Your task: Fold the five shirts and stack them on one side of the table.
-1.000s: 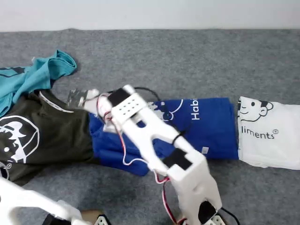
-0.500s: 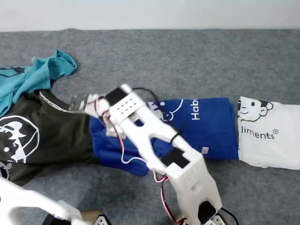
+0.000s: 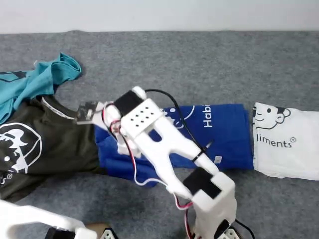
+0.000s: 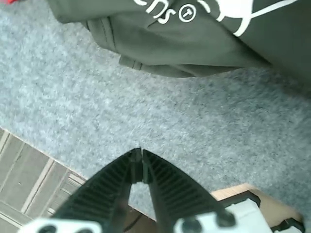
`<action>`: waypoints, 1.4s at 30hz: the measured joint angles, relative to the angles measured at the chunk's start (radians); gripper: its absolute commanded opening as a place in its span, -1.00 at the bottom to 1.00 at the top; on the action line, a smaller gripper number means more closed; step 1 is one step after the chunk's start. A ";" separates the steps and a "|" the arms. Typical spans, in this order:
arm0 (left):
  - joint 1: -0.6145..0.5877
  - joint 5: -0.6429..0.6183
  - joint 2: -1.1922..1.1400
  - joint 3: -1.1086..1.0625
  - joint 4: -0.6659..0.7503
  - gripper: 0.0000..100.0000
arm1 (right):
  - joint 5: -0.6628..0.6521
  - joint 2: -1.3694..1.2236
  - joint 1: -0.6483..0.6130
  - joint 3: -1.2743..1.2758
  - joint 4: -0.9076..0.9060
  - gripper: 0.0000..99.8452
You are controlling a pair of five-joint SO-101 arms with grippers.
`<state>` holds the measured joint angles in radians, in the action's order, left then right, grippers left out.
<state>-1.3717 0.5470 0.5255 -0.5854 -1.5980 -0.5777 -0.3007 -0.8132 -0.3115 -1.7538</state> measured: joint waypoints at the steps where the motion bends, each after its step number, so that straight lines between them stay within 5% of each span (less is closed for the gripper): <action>1: -0.008 0.000 0.000 0.000 -0.002 -0.99 | 0.003 0.020 -0.002 0.049 0.000 -0.97; 8: -0.078 0.000 0.000 0.044 -0.002 -0.99 | 0.009 0.094 -0.006 0.322 0.035 -0.63; 19: -0.092 0.000 0.000 0.048 -0.002 -0.99 | 0.009 0.097 -0.163 0.535 0.230 -0.73; 29: -0.092 0.000 0.000 0.048 -0.002 -0.99 | 0.011 0.092 -0.112 0.678 0.483 -0.74; 34: -0.092 0.000 0.000 0.048 -0.002 -0.99 | 0.009 0.048 -0.066 0.652 0.499 -0.97; 42: -0.092 0.000 0.000 0.048 -0.002 -0.99 | 0.011 0.025 -0.038 0.509 0.365 -0.98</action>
<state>-1.4638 0.5470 0.5255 -0.5378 -1.5996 -0.5669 -0.2762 -0.8516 0.1979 -1.3886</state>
